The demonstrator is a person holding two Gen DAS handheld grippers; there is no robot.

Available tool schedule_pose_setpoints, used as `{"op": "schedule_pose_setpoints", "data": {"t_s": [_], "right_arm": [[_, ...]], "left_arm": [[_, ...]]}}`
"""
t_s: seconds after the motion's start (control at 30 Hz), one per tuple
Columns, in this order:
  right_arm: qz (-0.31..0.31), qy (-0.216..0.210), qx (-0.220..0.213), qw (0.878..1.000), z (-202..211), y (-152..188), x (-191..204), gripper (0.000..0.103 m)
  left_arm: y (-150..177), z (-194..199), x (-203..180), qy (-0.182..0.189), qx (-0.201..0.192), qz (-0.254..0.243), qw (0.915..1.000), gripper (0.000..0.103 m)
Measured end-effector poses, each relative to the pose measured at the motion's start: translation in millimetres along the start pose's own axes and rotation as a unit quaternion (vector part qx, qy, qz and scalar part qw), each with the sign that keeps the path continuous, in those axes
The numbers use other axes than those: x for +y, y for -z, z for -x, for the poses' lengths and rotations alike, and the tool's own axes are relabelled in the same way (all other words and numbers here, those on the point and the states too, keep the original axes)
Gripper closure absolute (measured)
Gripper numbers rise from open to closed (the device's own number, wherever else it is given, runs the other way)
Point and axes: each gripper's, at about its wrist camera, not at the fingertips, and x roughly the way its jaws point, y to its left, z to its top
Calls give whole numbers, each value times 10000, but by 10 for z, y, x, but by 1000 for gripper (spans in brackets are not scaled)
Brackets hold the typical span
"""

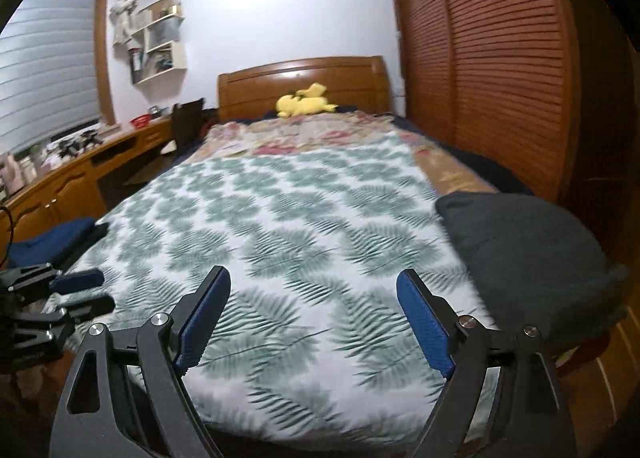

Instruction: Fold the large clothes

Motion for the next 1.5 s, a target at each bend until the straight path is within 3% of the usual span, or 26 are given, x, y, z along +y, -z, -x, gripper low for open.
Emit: {"op": "schedule_pose_setpoints", "data": {"t_s": [0.3, 0.53, 0.8, 1.5], "right_arm": [[202, -276, 198, 9992, -158, 257, 684, 13], [360, -449, -262, 9980, 64, 116, 1121, 13], [396, -417, -655, 9962, 307, -43, 1285, 13], [387, -324, -790, 9956, 364, -5, 1285, 13]], "left_arm": [[328, 293, 701, -858, -97, 655, 9941, 66], [271, 673, 1008, -1225, -520, 899, 9870, 66], [243, 1005, 1107, -1254, -793, 990, 9840, 66], [278, 1046, 1008, -1318, -910, 936, 9826, 66]]}}
